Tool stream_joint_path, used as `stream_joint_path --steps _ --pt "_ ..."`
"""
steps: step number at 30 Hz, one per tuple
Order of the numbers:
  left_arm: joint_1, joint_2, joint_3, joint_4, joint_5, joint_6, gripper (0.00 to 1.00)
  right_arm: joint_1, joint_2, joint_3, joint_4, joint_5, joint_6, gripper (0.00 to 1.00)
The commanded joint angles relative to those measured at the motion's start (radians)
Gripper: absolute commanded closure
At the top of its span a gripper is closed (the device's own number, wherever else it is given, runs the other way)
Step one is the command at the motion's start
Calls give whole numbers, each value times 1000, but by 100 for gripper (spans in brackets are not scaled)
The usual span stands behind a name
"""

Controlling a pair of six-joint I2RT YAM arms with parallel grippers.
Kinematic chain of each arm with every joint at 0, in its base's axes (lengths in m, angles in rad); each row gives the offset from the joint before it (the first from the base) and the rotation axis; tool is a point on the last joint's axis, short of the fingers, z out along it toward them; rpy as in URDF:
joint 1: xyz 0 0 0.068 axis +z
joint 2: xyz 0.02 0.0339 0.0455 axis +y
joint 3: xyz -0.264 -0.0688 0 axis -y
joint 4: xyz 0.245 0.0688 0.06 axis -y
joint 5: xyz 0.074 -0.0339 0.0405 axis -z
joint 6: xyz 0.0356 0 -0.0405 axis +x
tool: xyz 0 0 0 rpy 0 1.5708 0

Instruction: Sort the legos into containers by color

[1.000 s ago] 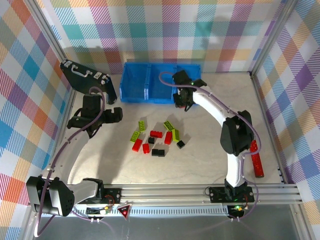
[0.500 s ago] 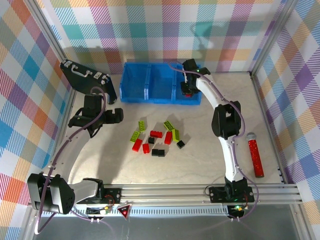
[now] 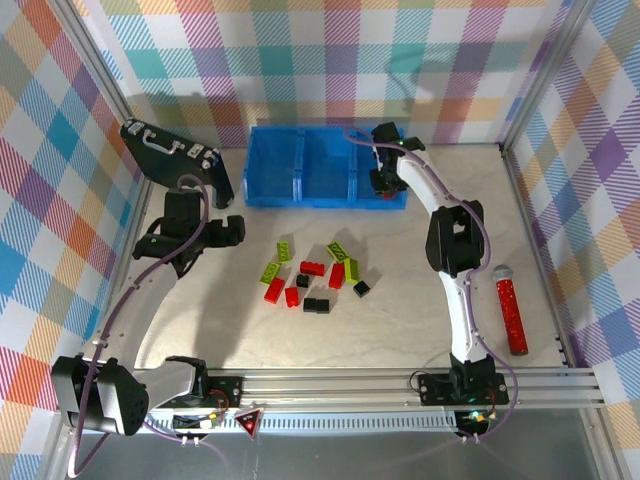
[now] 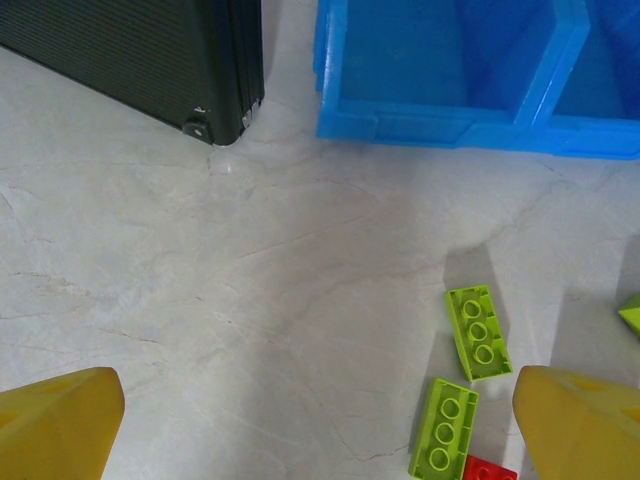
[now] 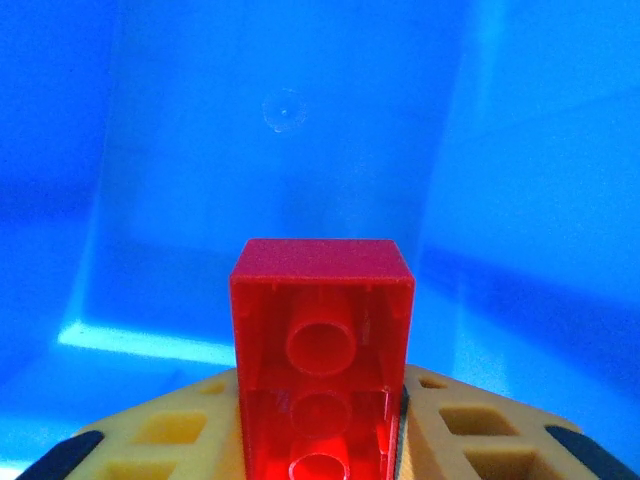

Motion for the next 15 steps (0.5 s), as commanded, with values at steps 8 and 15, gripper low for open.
stream_joint_path --steps 8,15 --pt "7 2 -5 -8 3 18 0 -30 46 72 -21 -35 27 60" --pt "7 5 -6 -9 0 16 0 -30 107 148 26 -115 117 57"
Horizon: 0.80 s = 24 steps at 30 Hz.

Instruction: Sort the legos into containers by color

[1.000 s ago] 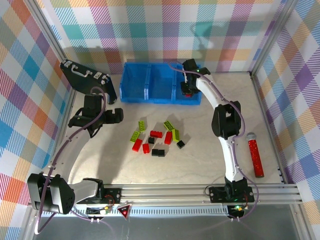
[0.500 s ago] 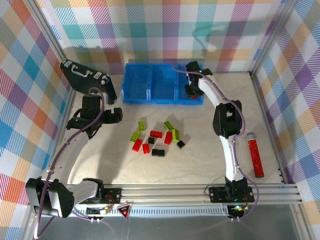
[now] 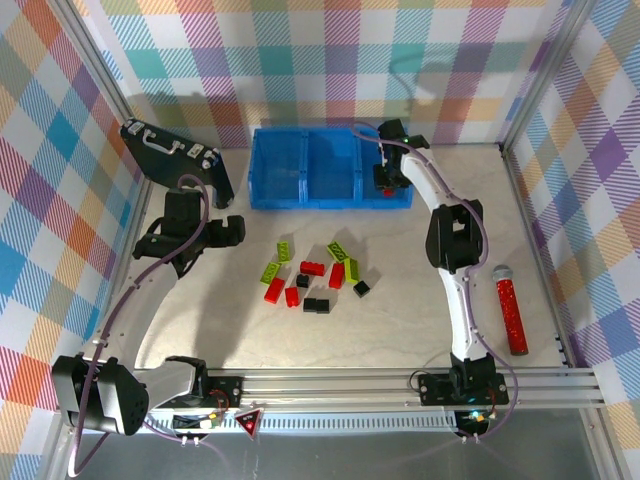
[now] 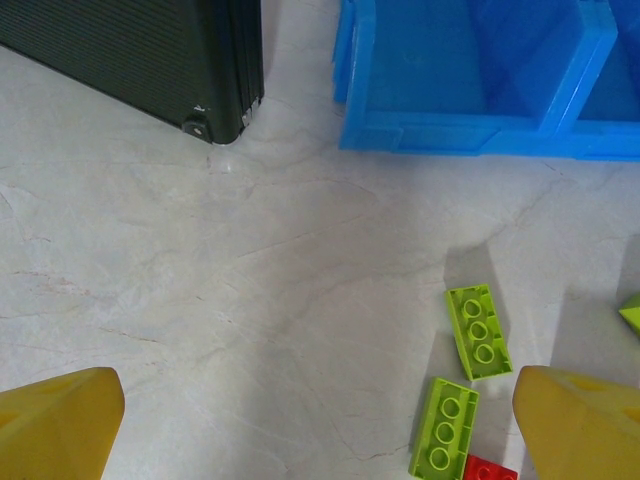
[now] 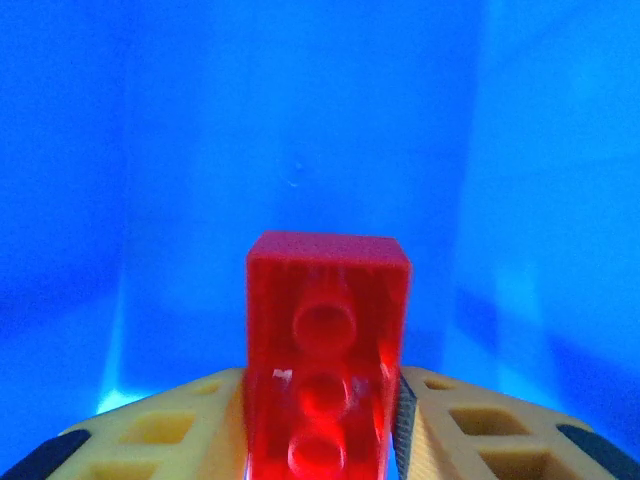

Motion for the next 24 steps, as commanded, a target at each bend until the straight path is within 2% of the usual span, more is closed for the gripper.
stream_joint_path --steps 1,5,15,21,24 --pt "7 3 -6 -8 -1 16 0 -5 38 59 18 -52 57 56" --pt "8 5 -7 -7 -1 16 0 -5 48 80 19 -57 67 51" --pt "4 11 -10 4 18 -29 0 2 -66 85 -23 -93 63 52" --pt "-3 38 52 -41 73 -97 2 32 -199 -2 -54 -108 63 52" --pt "-13 39 81 -48 109 -151 4 57 -301 -126 -28 -130 77 52"
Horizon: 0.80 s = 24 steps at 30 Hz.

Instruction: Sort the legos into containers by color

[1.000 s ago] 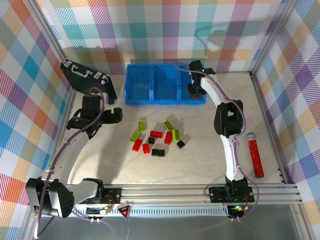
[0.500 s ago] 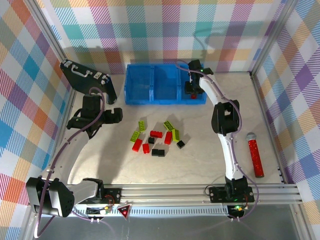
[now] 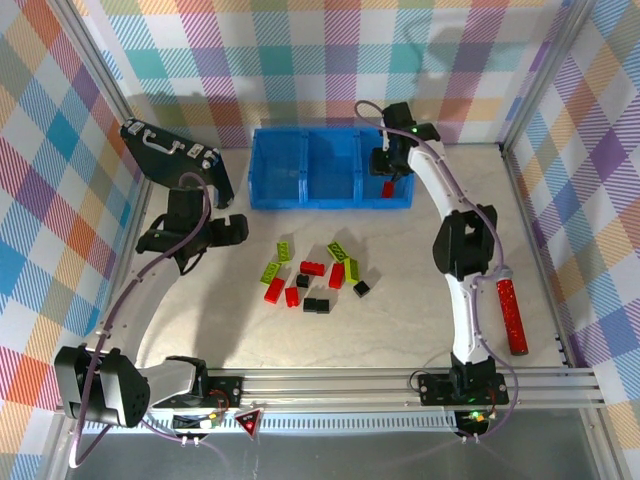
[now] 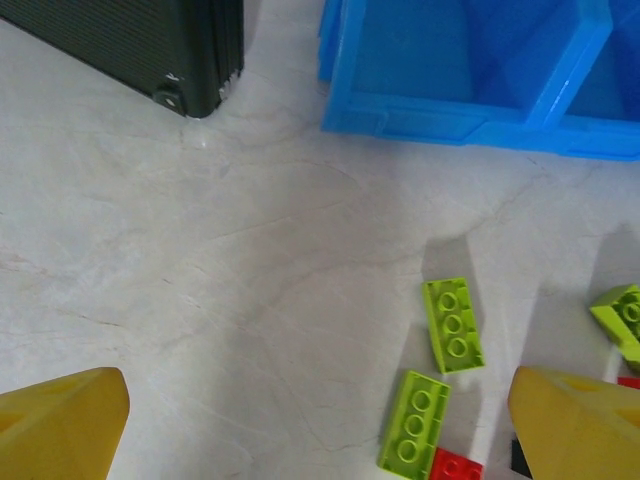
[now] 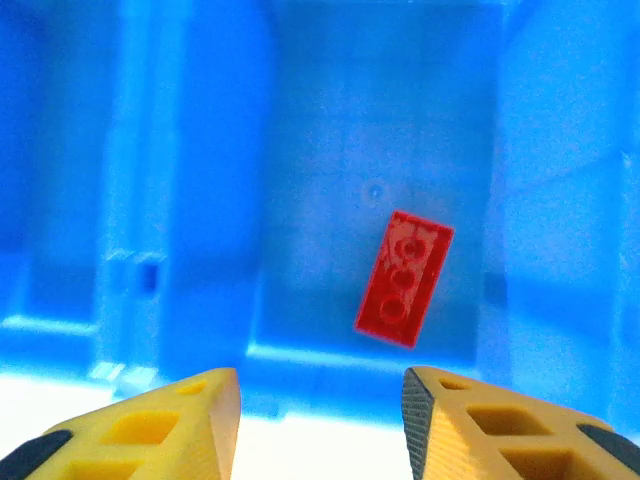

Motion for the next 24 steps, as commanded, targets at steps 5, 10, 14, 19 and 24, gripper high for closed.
stream_joint_path --steps 5,10,14,19,24 --pt "-59 35 92 -65 62 -123 5 62 -291 -337 63 -71 62 51" --pt "-149 93 86 -66 21 -185 7 89 -451 -591 143 -105 113 51" --pt "-250 169 115 -80 -31 -198 7 104 -554 -762 187 -122 143 51" --pt "-348 263 162 -111 -131 -261 8 110 -658 -939 221 -123 164 51" --pt "-433 357 211 -138 -209 -322 6 110 -729 -1026 210 -96 167 51"
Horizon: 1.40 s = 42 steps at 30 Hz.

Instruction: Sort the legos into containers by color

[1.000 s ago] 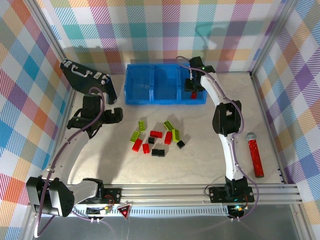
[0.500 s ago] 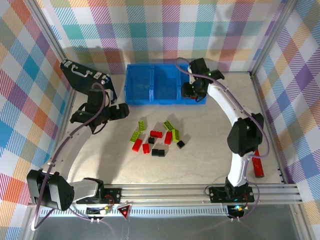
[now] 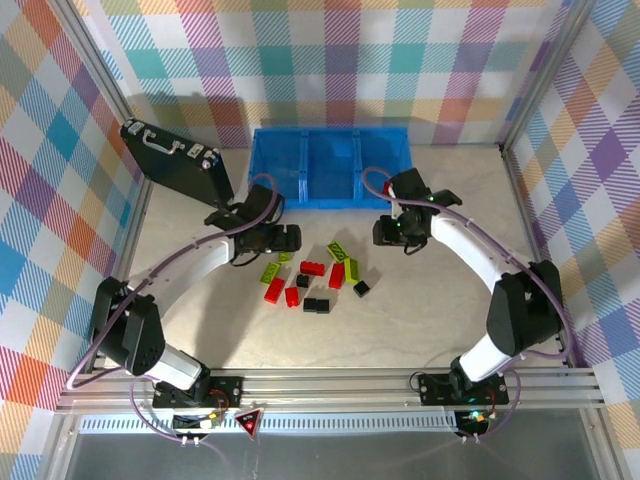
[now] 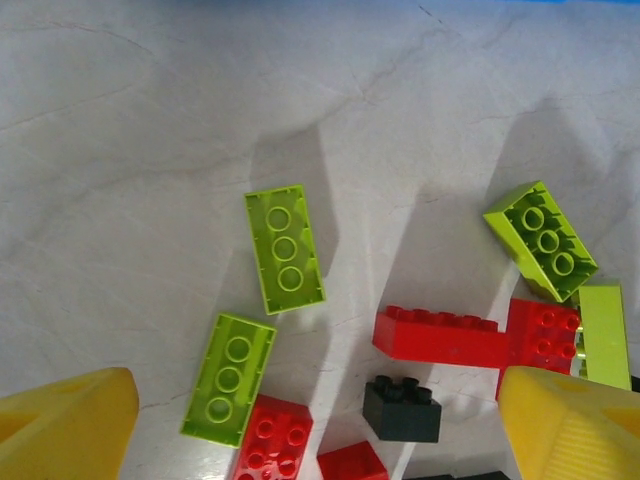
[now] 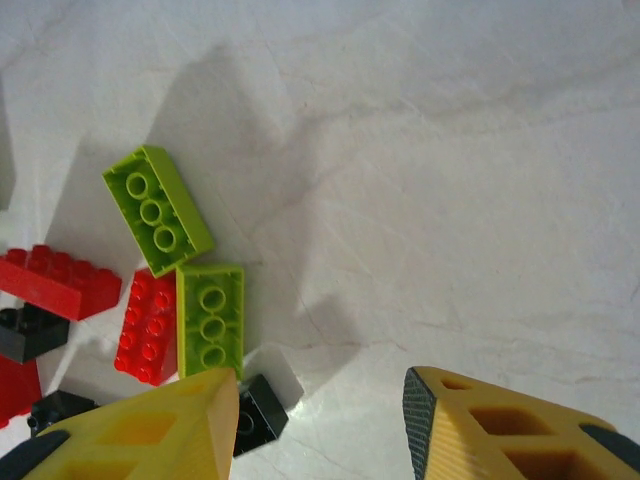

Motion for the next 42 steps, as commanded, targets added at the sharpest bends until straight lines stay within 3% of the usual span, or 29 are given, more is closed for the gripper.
stream_joint_path --steps 1,9,11,14,26,42 --pt "-42 49 44 -54 -83 -70 5 5 -56 -35 18 8 23 51" --pt "-39 181 123 -139 -109 -100 7 5 -110 -83 10 11 45 50" --pt "-31 211 137 -138 -101 -104 12 5 -116 -87 6 13 46 50" --pt "1 264 153 -113 -28 -107 30 5 -127 -89 2 17 54 50" --pt "51 449 232 -96 -57 -166 39 5 -128 -87 -13 12 66 50" --pt "53 533 258 -79 -37 -171 61 5 -141 -88 -19 12 74 50"
